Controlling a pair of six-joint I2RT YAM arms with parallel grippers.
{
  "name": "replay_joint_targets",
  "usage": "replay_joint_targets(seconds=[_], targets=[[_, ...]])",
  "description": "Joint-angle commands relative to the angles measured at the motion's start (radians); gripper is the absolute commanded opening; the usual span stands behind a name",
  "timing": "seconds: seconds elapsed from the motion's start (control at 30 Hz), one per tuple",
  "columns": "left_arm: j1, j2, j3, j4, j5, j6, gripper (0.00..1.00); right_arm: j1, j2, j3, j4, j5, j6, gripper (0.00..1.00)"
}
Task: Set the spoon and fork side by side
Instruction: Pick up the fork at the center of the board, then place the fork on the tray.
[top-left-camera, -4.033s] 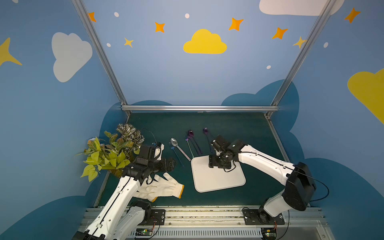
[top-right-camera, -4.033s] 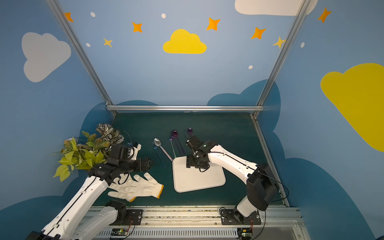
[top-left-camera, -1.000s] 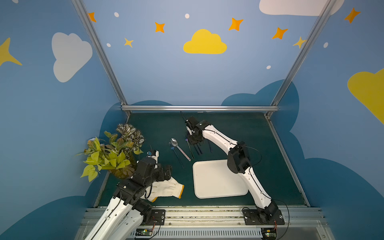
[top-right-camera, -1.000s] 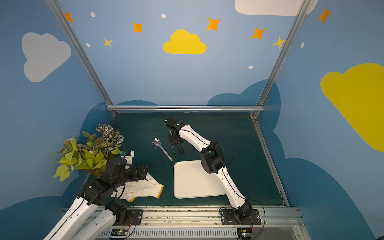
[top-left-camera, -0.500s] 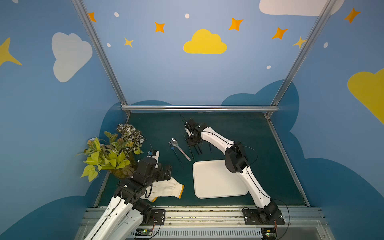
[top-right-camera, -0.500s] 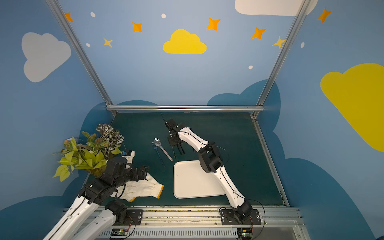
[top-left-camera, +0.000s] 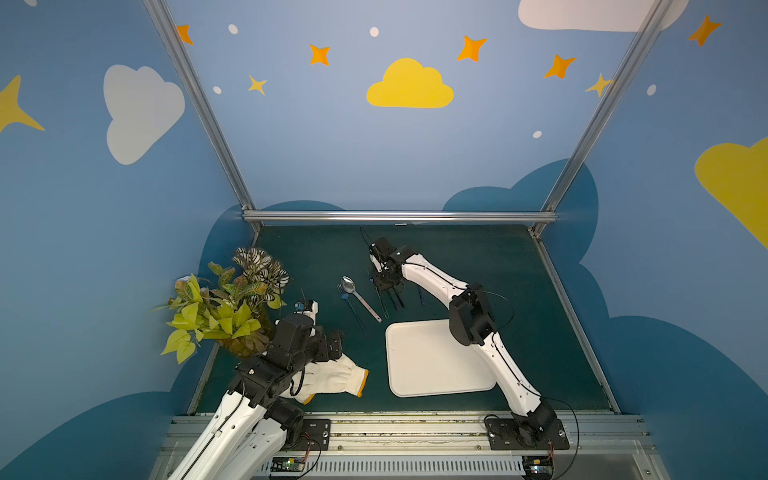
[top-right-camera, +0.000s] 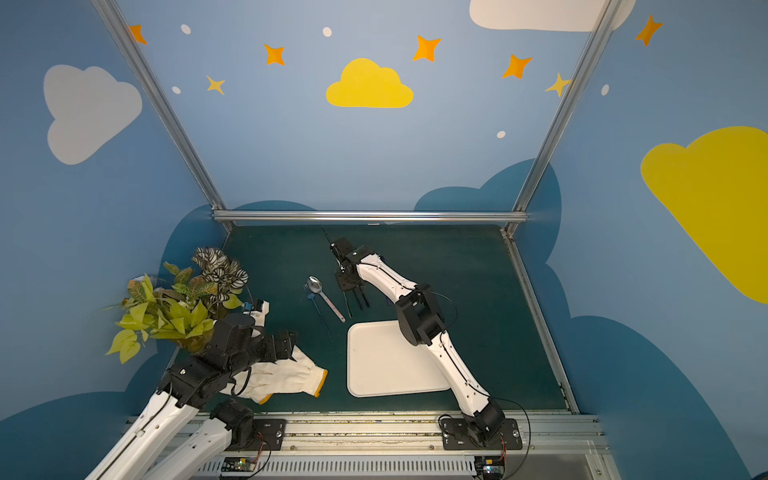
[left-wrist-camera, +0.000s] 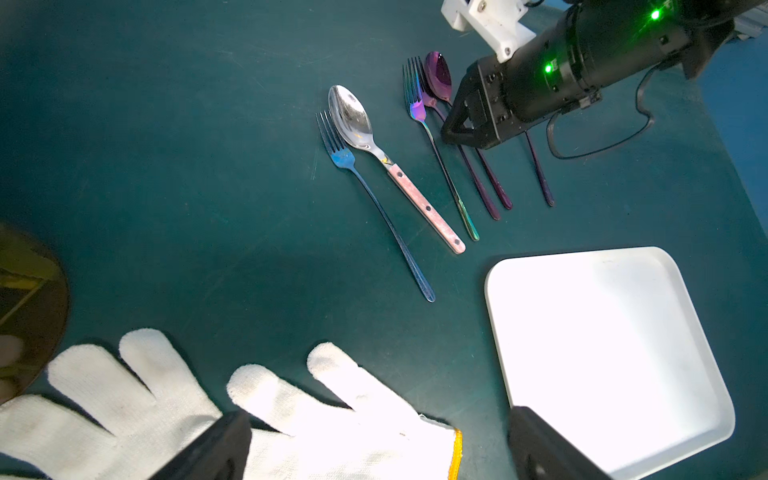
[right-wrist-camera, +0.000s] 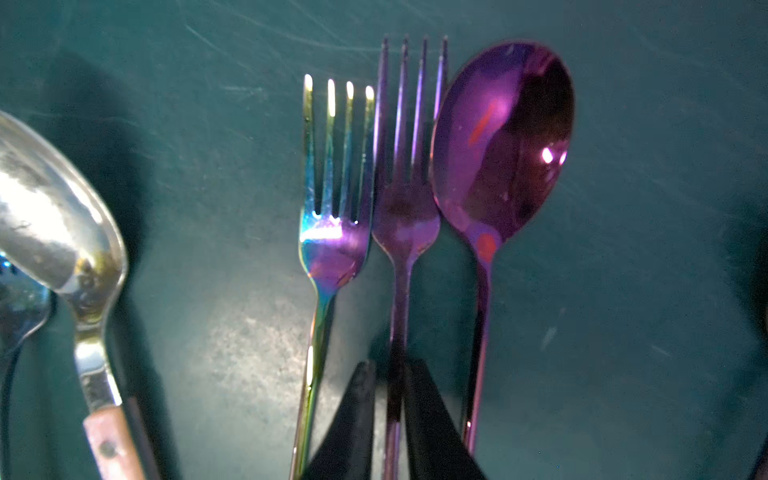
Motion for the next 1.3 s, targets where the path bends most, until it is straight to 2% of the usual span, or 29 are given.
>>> replay_joint_targets(seconds=[0.0,0.17,0.47,0.63,0.83,0.97,1.13,1.27], targets=[[-0.001,-0.009,0.0,0.004,-0.014,0.014,1.0,-0.005,0.02,0.014,-0.016,0.024,-0.013,0.08],[-0.002,-0.028,0.0,0.001,-0.02,0.013,1.0,-0.004,-0.011,0.014,-0.006,0.025,-0.025,0.0],[-0.002,-0.033,0.004,-0.013,-0.044,0.004,1.0,-0.016,-0.141,0.007,0.014,0.001,-0.01,0.0],[-0.002,-0.043,0.002,-0.016,-0.05,0.0,1.0,-0.019,-0.253,-0.071,0.007,-0.01,0.048,0.0],[-0.001,-0.038,0.002,-0.01,-0.039,0.01,1.0,-0.013,-0.438,-0.276,-0.057,-0.023,0.23,0.0],[0.002,-0.033,-0.001,0.0,-0.023,0.013,1.0,0.007,-0.572,-0.464,-0.131,-0.107,0.402,0.0],[0.002,-0.031,-0.016,0.024,0.008,0.01,1.0,0.125,-0.794,-0.844,-0.038,-0.133,0.596,0.0],[0.003,-0.036,-0.015,0.025,0.016,0.016,1.0,0.213,-0.859,-0.986,-0.001,-0.09,0.695,0.0]])
